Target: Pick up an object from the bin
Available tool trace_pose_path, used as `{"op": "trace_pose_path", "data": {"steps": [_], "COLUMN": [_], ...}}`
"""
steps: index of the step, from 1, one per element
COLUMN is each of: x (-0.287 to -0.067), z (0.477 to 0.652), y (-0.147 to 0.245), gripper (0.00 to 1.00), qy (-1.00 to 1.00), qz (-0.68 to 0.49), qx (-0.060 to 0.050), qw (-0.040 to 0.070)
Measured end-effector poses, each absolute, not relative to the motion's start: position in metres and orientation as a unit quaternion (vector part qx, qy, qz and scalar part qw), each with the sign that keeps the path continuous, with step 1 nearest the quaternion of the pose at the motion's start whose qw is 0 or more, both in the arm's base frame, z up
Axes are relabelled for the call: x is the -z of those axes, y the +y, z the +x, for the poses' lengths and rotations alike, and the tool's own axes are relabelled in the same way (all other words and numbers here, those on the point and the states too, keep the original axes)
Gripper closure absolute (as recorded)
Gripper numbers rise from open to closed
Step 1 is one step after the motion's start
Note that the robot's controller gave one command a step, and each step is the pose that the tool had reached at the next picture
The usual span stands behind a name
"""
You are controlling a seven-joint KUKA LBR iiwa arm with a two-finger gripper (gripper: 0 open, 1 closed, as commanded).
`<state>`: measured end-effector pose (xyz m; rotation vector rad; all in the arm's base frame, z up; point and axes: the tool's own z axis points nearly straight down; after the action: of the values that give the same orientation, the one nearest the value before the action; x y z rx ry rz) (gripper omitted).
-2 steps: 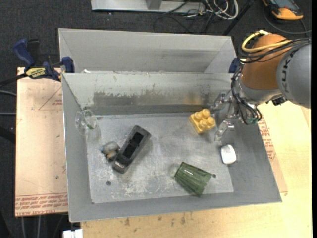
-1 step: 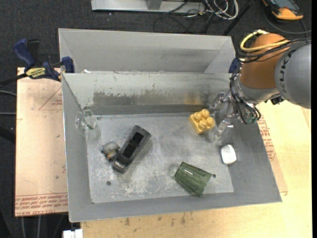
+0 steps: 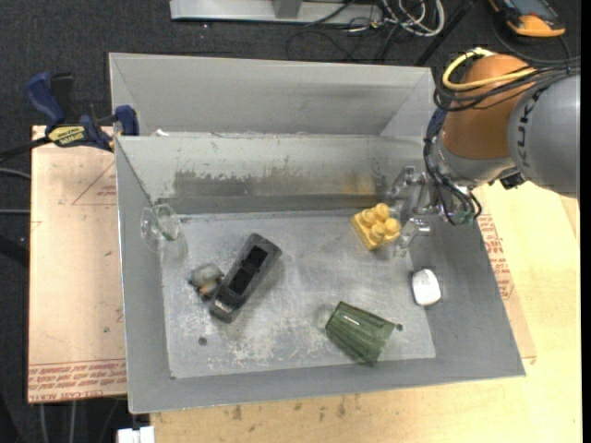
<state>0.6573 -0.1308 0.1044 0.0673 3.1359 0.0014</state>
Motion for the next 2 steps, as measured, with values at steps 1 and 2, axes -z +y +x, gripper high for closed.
{"op": "trace_pose_path", "data": {"steps": [1,2], "x": [-0.0790,-0.0822], "z": [0.6606,0.6624], "y": [-0.1285,-0.1264], "gripper": [0.00,1.00], "qy": [1.000,1.000], "qz": [0.001,0.027], "qx": [0.003,0.005], "qw": [0.013,0.015]}}
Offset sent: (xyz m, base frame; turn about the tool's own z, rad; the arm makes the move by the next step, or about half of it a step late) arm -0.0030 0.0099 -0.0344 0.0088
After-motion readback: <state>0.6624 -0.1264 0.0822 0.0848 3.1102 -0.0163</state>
